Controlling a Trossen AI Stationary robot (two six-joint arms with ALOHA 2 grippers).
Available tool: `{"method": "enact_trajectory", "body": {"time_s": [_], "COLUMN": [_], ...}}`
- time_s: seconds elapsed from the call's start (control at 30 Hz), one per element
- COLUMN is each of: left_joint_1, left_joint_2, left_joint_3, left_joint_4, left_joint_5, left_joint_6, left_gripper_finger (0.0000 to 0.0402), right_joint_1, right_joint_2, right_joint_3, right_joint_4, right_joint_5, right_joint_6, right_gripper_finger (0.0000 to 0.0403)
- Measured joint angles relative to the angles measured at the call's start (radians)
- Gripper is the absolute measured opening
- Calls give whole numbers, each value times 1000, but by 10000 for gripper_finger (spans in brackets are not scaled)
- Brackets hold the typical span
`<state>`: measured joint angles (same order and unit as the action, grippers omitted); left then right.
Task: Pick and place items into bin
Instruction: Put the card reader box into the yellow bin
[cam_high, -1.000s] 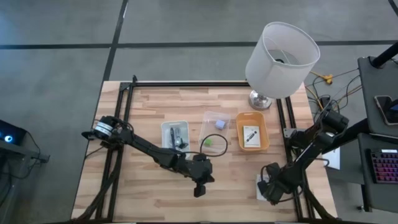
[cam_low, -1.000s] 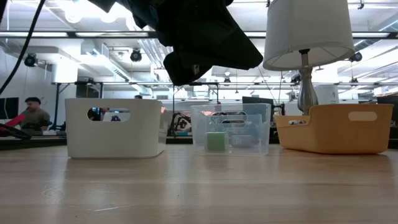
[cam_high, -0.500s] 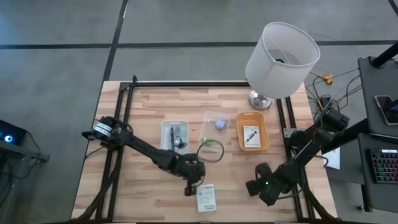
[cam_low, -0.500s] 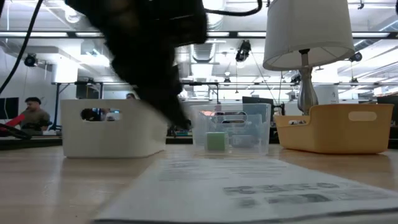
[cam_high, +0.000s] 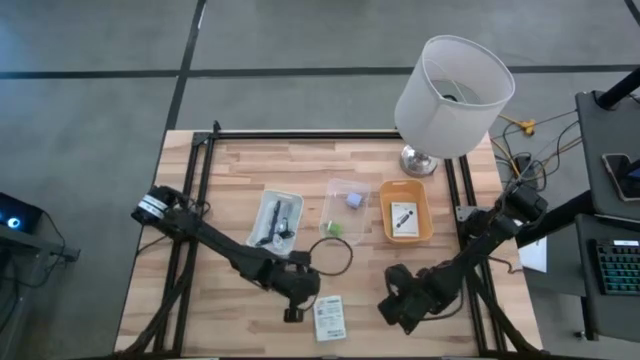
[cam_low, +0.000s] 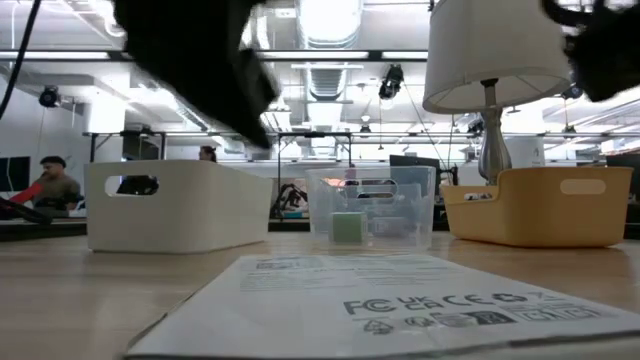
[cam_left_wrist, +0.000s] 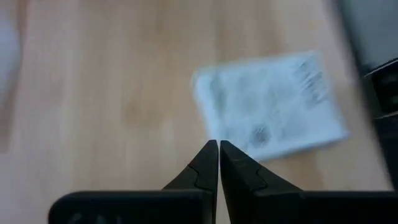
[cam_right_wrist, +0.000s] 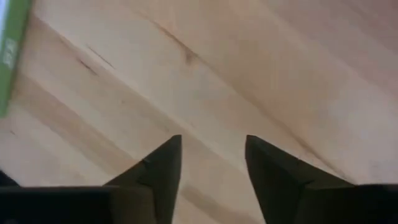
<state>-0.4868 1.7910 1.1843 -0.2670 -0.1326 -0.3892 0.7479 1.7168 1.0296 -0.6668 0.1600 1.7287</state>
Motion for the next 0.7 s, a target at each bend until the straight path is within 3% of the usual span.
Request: {"method": "enact_trajectory", "body": {"time_s": [0.1,0.17,0.3,0.5,0.7], "left_joint_1": [-21,-29,-40,-97,-210], "left_joint_2": [-6,0,2,2,32], "left_joint_3": [38,54,57,57,52], "left_joint_4": [6,-15,-19,5,6], "left_joint_5": [-3,5,6,-3,-123], "left_joint_6": [99,56,-183,-603,-1018], "left_gripper_finger": [0,0,21,105,156], "right_joint_1": [-28,-43,-61,-66,-66], "right_joint_2": [30,49,75,123,159], "right_joint_3": [42,72,120,153,201], "right_joint_4": [26,23,24,26,41], "right_joint_5": [-4,-7,-3,-6,-32], "right_joint_6": [-100,-138,-203,-243,-91], "right_gripper_finger": [191,202,216,228,231]}}
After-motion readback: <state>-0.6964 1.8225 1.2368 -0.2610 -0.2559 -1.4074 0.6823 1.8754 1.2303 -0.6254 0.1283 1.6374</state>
